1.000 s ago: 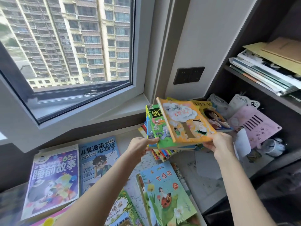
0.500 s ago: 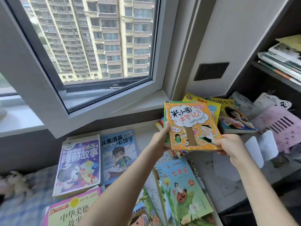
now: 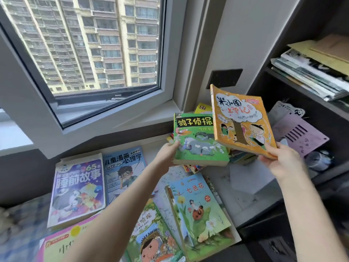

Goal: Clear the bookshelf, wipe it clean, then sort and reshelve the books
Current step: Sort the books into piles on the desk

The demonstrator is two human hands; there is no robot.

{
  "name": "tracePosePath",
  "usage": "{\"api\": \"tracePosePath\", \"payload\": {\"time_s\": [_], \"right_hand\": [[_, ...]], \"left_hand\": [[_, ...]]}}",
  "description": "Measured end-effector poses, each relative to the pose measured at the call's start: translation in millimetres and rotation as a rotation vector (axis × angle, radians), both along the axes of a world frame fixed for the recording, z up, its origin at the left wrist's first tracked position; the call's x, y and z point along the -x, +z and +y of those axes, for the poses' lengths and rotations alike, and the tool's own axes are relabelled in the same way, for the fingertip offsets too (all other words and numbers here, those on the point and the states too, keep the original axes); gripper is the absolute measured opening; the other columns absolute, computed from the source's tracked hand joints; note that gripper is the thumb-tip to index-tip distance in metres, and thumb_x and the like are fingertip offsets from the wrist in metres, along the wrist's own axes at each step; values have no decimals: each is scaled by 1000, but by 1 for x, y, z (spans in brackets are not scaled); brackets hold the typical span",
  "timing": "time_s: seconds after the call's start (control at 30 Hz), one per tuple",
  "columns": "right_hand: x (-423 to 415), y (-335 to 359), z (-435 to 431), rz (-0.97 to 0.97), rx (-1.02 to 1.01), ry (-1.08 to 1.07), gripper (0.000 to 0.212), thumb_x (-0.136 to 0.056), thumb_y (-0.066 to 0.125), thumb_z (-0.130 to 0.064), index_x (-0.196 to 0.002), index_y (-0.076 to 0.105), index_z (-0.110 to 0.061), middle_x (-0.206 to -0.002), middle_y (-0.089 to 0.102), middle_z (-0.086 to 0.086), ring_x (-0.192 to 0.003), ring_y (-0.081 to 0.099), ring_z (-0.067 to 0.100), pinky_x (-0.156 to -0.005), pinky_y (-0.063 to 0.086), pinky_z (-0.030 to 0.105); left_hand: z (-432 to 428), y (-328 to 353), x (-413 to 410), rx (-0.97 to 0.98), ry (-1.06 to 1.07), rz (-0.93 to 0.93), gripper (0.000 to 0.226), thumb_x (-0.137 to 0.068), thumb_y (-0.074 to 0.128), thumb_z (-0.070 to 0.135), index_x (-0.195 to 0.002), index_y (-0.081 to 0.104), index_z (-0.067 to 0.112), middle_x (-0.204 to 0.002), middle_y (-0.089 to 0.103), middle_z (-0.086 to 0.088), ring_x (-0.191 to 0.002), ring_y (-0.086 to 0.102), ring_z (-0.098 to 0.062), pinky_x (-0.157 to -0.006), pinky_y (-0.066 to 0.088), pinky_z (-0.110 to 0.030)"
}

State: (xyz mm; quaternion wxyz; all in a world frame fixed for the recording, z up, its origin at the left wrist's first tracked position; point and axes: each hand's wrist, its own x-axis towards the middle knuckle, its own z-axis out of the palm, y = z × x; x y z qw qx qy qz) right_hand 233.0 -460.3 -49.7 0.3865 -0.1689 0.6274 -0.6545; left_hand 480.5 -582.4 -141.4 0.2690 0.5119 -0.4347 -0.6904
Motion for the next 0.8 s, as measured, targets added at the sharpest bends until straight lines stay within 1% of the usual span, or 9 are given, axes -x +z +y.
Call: {"api": "tracePosePath", "payload": {"time_s": [0.13, 0.23, 0.27, 0.33, 0.43, 0.53, 0.67, 0.73, 0.8], "right_hand": [[-21, -6, 20, -82, -64, 192, 20, -96, 43, 2, -89, 55, -12, -56, 68, -9, -43, 59, 1, -36, 43, 14], [-46, -23, 37, -186, -127, 282, 15, -93, 46, 3, -89, 56, -7, -54, 66, -2, -40, 56, 3, -34, 41, 14], [-55, -27, 42, -220, -134, 312, 9, -89, 52, 3, -90, 57, -5, -55, 67, 0, -40, 56, 4, -34, 41, 14], [-69, -36, 50, -278, -134, 376, 27, -67, 68, -3, -92, 57, -2, -62, 69, 3, -43, 57, 7, -36, 41, 14], [-85, -50, 58, -306, -179, 485, 35, -66, 61, -7, -100, 57, -1, -71, 71, 7, -49, 63, 12, -41, 47, 17], [-104, -69, 61, -383, -246, 545, 26, -78, 55, -1, -104, 59, 1, -77, 72, 10, -53, 65, 16, -42, 50, 22], [-139, -98, 56, -515, -378, 603, 56, -48, 88, -3, -98, 63, 4, -82, 68, 16, -55, 62, 20, -43, 49, 22], [-154, -115, 52, -602, -413, 525, 27, -65, 69, 12, -89, 58, 5, -71, 63, 16, -42, 55, 18, -32, 40, 19], [-169, -129, 45, -684, -441, 472, 13, -84, 49, 16, -94, 52, 7, -70, 60, 17, -40, 51, 18, -29, 39, 19]], "left_hand": [[7, 9, -24, -4, -38, 22, 35, -102, 41, 37, -103, 61, 8, -89, 68, -9, -77, 66, -21, -76, 55, -31], [16, -1, -54, -60, -11, 13, 36, -102, 42, 34, -106, 57, 2, -100, 66, -17, -88, 65, -28, -81, 55, -36], [18, -7, -67, -86, 11, 8, 35, -103, 41, 33, -106, 57, 1, -101, 65, -18, -89, 65, -29, -80, 55, -36], [24, -19, -92, -125, 85, -40, 32, -103, 41, 26, -105, 57, -1, -96, 65, -17, -83, 65, -28, -77, 55, -34], [39, -45, -125, -65, 79, -282, 22, -100, 47, 15, -106, 59, -3, -92, 64, -14, -72, 60, -22, -68, 55, -30], [55, -69, -143, 83, -21, -526, 16, -98, 49, 13, -96, 63, 7, -98, 65, -12, -75, 58, -20, -75, 55, -35], [63, -84, -159, 266, -51, -743, 25, -96, 50, 14, -115, 65, 7, -116, 67, -9, -98, 63, -19, -87, 51, -32], [63, -90, -167, 266, -13, -752, 25, -97, 50, 15, -114, 66, 6, -113, 68, -9, -99, 64, -22, -89, 52, -34], [61, -96, -174, 174, 106, -606, 25, -98, 49, 19, -106, 66, 2, -103, 69, -14, -88, 65, -25, -88, 54, -42]]}}
